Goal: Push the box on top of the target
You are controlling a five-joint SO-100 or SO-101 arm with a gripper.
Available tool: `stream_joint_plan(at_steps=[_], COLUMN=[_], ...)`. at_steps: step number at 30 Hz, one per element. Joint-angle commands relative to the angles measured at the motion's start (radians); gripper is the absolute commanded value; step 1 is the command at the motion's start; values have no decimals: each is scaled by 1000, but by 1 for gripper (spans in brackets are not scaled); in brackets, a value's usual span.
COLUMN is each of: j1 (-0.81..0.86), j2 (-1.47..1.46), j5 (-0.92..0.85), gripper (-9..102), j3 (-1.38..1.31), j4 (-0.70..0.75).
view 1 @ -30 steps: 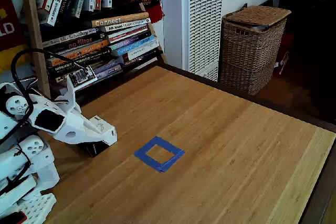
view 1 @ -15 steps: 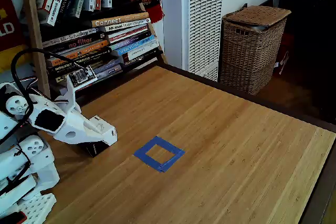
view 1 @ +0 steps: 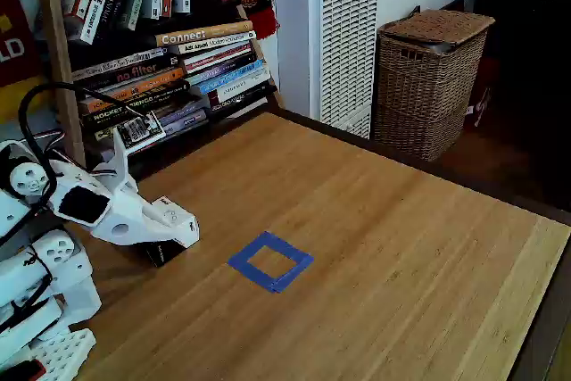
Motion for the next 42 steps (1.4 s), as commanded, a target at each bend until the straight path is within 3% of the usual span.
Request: stream_joint_plan(at_steps=[1, 10, 26, 33, 42], j1=[48, 132, 5, 58, 121], j2=[11, 11, 9, -218, -331], j5=[-2, 2, 60, -41, -84], gripper=[0, 0, 0, 0, 0], j3=[-3, -3, -3, -3, -9], j4=[-15, -15, -21, -146, -173])
